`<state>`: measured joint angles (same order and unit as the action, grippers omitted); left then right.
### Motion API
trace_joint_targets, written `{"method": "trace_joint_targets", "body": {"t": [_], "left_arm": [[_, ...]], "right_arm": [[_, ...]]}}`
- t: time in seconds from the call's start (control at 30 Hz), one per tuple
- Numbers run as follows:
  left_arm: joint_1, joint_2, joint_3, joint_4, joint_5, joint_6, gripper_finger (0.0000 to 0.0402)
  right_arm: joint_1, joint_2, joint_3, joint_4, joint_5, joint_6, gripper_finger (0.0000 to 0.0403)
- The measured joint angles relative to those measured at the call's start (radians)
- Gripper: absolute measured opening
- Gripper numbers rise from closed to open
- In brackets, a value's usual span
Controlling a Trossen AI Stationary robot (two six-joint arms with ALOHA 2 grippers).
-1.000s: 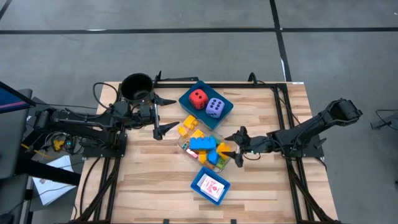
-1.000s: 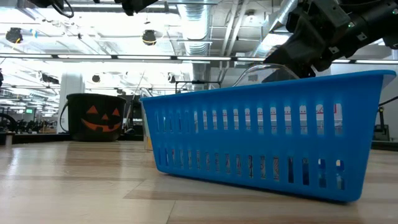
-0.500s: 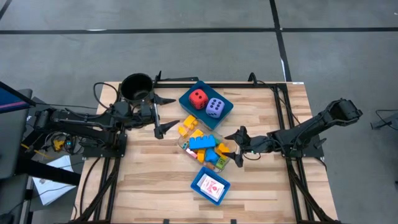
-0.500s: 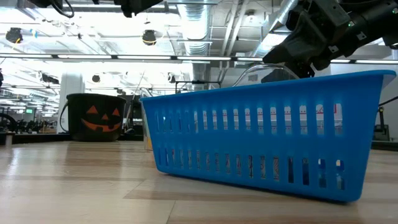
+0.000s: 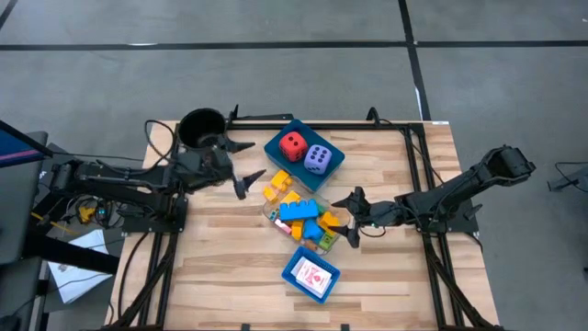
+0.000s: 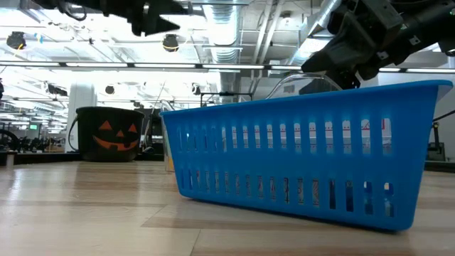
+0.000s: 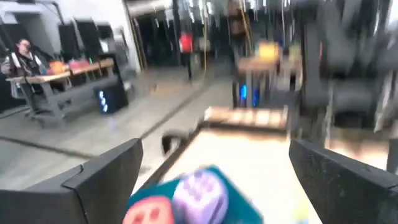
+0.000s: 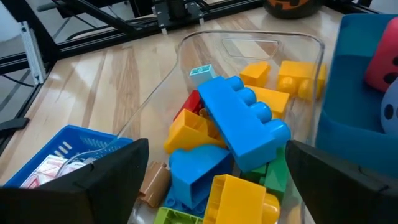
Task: Pick & Place Toys
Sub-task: Move the yellow game piece block to the center of the table
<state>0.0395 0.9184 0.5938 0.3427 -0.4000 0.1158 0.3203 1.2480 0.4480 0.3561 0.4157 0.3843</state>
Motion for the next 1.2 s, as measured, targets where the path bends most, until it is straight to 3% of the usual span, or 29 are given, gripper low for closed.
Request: {"method": "trace_joint_targets", "body": {"t": [0.23,0.63,0.77,0.93,1.03,1.2], "left_arm": [[-0.001,0.0,0.0,-0.386,0.017,0.036,0.039],[0.028,0.002,-0.008,-0.661,-0.032,-0.179,0.0354],[0.057,0.004,-0.107,-0.558,-0.094,-0.196,0.033],[0.108,0.005,-0.264,-0.256,-0.098,-0.152,0.0277],[0.141,0.005,-0.325,-0.104,-0.069,-0.151,0.0221],[0.192,0.036,-0.37,-0.024,0.04,-0.151,0.0077]], "right_arm": [[0.029,-0.023,0.0,-0.004,-0.003,0.0,0.0368],[0.095,-0.123,0.0,-0.011,0.003,-0.029,0.0368],[0.107,-0.142,0.0,-0.011,0.004,-0.034,0.0368],[0.112,-0.158,0.0,-0.012,0.004,-0.044,0.0368],[0.112,-0.158,0.0,-0.011,0.004,-0.045,0.0368],[0.112,-0.157,0.0,-0.012,0.004,-0.045,0.0368]]}}
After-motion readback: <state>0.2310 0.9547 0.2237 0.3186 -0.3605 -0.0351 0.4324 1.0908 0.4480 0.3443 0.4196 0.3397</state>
